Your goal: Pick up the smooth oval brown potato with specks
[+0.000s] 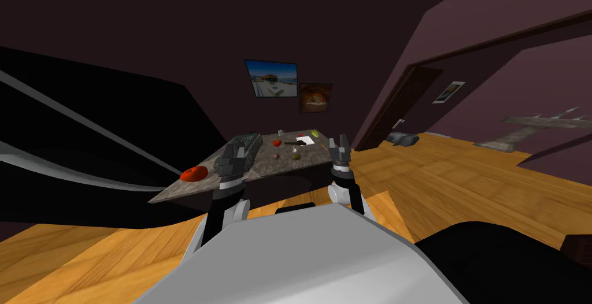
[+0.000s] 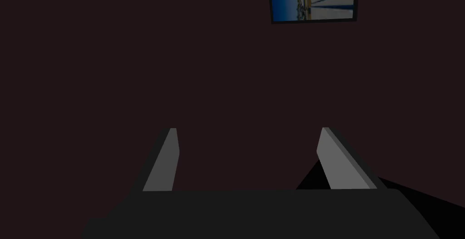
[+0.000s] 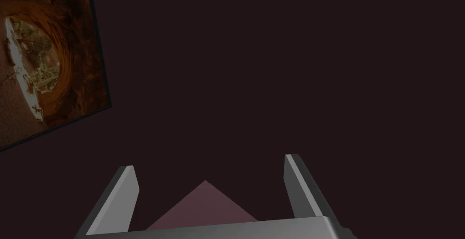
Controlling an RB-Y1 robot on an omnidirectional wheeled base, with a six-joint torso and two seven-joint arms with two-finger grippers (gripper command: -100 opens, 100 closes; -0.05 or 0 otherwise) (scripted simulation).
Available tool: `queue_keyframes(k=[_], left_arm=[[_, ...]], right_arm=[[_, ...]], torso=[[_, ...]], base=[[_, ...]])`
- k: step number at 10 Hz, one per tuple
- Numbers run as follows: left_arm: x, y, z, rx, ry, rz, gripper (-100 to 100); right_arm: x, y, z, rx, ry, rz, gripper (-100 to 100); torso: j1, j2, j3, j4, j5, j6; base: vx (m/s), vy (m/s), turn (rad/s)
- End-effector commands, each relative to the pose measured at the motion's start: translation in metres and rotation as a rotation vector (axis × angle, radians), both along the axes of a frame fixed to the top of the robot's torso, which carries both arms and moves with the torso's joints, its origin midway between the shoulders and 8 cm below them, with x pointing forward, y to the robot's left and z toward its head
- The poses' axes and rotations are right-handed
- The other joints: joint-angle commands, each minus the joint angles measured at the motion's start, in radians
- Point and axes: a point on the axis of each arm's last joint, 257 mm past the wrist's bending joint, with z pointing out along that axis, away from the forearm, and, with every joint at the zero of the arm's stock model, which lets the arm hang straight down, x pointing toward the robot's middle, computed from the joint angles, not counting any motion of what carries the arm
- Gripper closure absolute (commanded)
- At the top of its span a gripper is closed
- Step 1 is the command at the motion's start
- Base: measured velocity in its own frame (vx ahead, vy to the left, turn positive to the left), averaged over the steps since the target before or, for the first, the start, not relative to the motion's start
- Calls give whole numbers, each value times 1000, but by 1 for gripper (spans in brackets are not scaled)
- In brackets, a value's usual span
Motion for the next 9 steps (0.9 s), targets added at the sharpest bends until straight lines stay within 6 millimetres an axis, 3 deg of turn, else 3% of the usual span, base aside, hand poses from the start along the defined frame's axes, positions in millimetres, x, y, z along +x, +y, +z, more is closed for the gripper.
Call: queue_keyframes(k=[1, 5, 9], left_arm=[[0, 0, 0, 0, 0, 0, 0], [0, 0, 0, 0, 0, 0, 0], [0, 0, 0, 0, 0, 0, 0]], right_arm=[[1, -1, -8, -52, 38, -7, -100], [2, -14, -37, -182, 162, -58, -100], [-3, -38, -81, -352, 346, -136, -100]], torso=[[0, 0, 0, 0, 0, 0], [2, 3, 2, 1, 0, 0], [4, 3, 2, 1, 1, 0]], base=[[-14, 15, 169], [-36, 34, 231], [-34, 66, 302]])
